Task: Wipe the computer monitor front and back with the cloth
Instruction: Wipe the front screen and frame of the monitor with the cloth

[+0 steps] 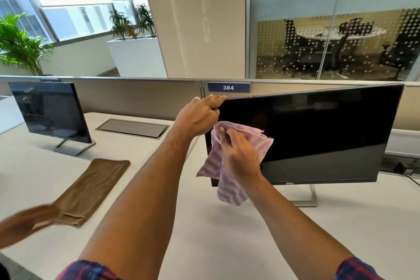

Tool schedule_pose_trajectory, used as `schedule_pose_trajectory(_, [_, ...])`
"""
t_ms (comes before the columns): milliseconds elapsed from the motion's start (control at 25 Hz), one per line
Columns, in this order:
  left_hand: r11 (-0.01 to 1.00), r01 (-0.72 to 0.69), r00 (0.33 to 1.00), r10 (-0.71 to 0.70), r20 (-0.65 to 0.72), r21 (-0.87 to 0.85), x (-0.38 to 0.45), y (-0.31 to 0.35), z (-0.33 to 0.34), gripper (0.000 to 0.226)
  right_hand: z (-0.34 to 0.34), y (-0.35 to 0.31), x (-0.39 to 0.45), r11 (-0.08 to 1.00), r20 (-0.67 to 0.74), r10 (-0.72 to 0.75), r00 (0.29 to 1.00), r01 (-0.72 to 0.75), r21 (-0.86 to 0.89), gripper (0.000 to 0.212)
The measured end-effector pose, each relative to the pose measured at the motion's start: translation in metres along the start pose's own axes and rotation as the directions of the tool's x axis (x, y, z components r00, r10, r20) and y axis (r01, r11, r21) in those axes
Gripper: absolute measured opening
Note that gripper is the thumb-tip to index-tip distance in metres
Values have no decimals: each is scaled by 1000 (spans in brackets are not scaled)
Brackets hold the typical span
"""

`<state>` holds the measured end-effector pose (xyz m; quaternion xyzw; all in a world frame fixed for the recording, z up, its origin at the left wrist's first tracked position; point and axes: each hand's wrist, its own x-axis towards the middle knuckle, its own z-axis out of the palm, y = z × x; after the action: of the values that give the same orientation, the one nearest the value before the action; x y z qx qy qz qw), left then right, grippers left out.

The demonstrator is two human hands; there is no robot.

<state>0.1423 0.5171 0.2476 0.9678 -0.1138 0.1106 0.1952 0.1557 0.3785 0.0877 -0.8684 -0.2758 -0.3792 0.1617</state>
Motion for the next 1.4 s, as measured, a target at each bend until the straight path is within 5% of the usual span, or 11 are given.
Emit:
schedule_pose_trajectory(120, [999,31,999,-30,-24,10,-2,5,3,54,-1,5,-2,979,82,-202,976,198,53,65])
schedule_pose_trajectory(280, [996,76,994,-73,-81,36,-3,18,3,54,-21,19,-5,974,-73,185,980,-173,146,48])
schedule_pose_trajectory(400, [991,107,990,-100,-98,74,0,30,4,53,-21,35,-21,998,1,-64,998,64,25,57])
schedule_pose_trajectory(560, [963,157,987,-144,-75,218,9,44,2,37,-35,53,-28,990,22,108,994,-110,88,52])
schedule_pose_trajectory(680, [950,121,992,-123,-11,288,14,65,-1,15,-39,68,-37,990,50,-135,990,136,-34,65])
schedule_pose_trajectory(760, [950,75,997,-82,12,302,20,76,4,18,-40,76,-37,999,-5,-33,999,33,-24,67])
schedule_pose_trajectory(920, [964,-57,998,48,42,259,34,94,26,36,-45,88,-47,988,26,-141,990,143,-55,70])
schedule_pose_trajectory(1080, [944,-83,996,69,55,319,42,105,41,57,-52,101,-44,998,-29,-33,999,32,-53,70])
schedule_pose_trajectory(1160, [943,-95,994,75,76,319,42,114,47,57,-53,114,-51,982,26,-151,988,153,-108,70])
schedule_pose_trajectory(1280, [941,-80,996,64,62,328,43,120,46,50,-66,131,-51,993,-71,28,997,-36,-108,65])
schedule_pose_trajectory(1400, [954,-58,997,41,63,295,42,122,42,45,-75,144,-57,977,-11,-120,993,117,-176,68])
